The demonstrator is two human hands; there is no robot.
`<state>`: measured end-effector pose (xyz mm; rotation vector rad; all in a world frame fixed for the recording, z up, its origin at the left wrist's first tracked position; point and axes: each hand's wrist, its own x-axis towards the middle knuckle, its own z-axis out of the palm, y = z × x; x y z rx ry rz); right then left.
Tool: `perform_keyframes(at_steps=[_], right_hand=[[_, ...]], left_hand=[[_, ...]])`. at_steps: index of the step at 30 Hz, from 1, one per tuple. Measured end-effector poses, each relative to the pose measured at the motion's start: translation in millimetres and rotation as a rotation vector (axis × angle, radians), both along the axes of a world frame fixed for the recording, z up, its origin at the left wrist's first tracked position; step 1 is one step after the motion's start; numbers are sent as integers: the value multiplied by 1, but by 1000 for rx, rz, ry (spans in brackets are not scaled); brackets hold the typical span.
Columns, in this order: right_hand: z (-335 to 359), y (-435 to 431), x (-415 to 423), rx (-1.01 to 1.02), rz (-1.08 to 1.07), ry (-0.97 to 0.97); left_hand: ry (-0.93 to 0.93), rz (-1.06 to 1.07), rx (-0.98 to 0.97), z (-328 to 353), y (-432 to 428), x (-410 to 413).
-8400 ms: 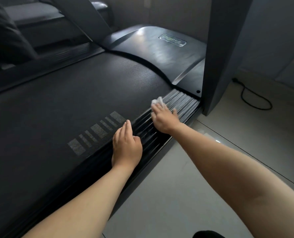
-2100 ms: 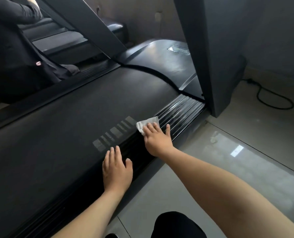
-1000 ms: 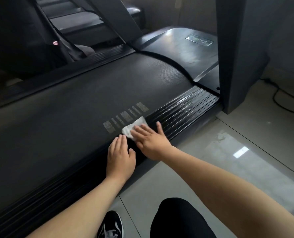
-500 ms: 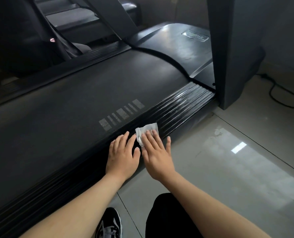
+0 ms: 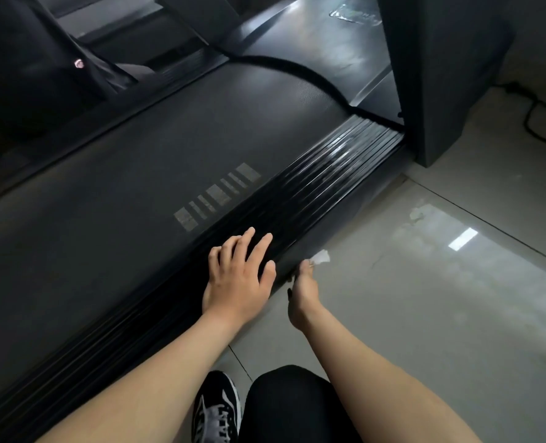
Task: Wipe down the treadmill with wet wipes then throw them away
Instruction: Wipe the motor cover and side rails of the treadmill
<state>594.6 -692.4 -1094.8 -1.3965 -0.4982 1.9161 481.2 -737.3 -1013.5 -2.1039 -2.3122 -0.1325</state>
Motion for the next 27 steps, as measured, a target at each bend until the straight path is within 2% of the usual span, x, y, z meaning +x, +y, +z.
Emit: perform_keyframes(at_steps=[3,5,8,11,15,17,22,24,27], right_hand=[[-15,-7,-9,-162,2,146],[-13,-10,-12,-180,2,168],[1,-11,-15,-105,-26,127],[14,-12,-22,89,-154,38],[28,-18,-29,254,-162,-55],[19,-24,-30,200,-140,-47],[-5,-30,-29,-107,-52,131],[-2,-25,-30,-99,-90,103],[18,-19,-36,55,-159,-8]], left_hand=[[16,9,5,0,1,1],[30,13,3,-1,1,2],[49,10,13,-1,1,3],[39,12,10,-1,0,4],[25,11,8,2,1,4],[17,8,9,1,1,3],[-4,-9,2,2,0,2],[-14,-19,6,4,-1,2],[-36,-22,-23,4,-2,0]])
